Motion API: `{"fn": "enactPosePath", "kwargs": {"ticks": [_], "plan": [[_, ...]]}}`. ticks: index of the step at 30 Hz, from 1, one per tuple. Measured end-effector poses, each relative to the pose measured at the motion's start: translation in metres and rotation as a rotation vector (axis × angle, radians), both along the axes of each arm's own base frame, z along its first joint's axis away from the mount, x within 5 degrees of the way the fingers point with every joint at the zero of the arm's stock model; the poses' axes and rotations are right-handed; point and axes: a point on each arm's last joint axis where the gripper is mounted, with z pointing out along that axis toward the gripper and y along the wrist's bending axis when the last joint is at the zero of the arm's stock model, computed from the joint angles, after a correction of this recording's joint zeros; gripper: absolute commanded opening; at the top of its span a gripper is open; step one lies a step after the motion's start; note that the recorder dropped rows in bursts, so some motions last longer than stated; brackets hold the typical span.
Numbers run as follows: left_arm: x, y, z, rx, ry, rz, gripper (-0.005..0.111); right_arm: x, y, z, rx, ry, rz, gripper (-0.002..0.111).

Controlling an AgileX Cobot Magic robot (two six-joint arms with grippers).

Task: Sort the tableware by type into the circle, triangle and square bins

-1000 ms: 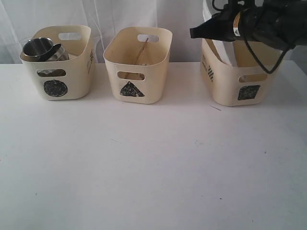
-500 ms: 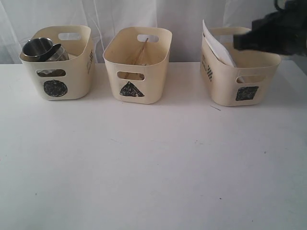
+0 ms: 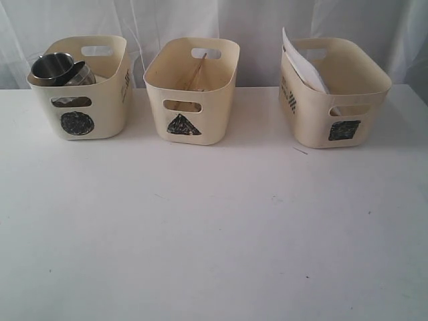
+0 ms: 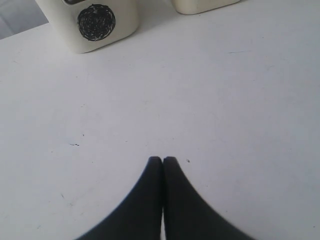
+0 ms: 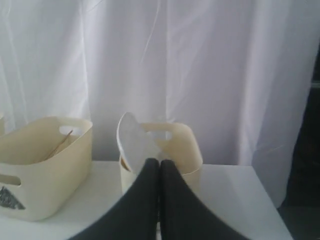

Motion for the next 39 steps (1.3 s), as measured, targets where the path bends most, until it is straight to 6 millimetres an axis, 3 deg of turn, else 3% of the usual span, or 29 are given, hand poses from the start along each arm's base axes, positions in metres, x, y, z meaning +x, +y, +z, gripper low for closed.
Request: {"fn": "enactPosePath", "kwargs": {"ticks": [6, 11, 19, 26, 39], "plan": [[0.000, 0.000, 0.000, 0.000, 0.000, 0.000, 0.000, -0.045, -0.014, 0.002, 0.013, -0.097, -0.113, 0.000], [0.000, 0.000, 0.000, 0.000, 0.000, 0.000, 0.000, -0.063, -0.013, -0.010, -0.090, -0.117, -0.099, 0.000], [0.000, 0.000, 0.000, -0.005, 0.001, 0.000, 0.000, -0.043, 0.002, -0.075, -0.191, 0.101, 0.071, 0.000], [0.000, 0.000, 0.000, -0.005, 0.001, 0.000, 0.000, -0.028, 0.011, -0.122, -0.160, 0.092, 0.148, 0.000], [0.000, 0.000, 0.000, -0.005, 0.001, 0.000, 0.000, -0.028, 0.012, -0.135, -0.205, 0.177, 0.168, 0.000]]}}
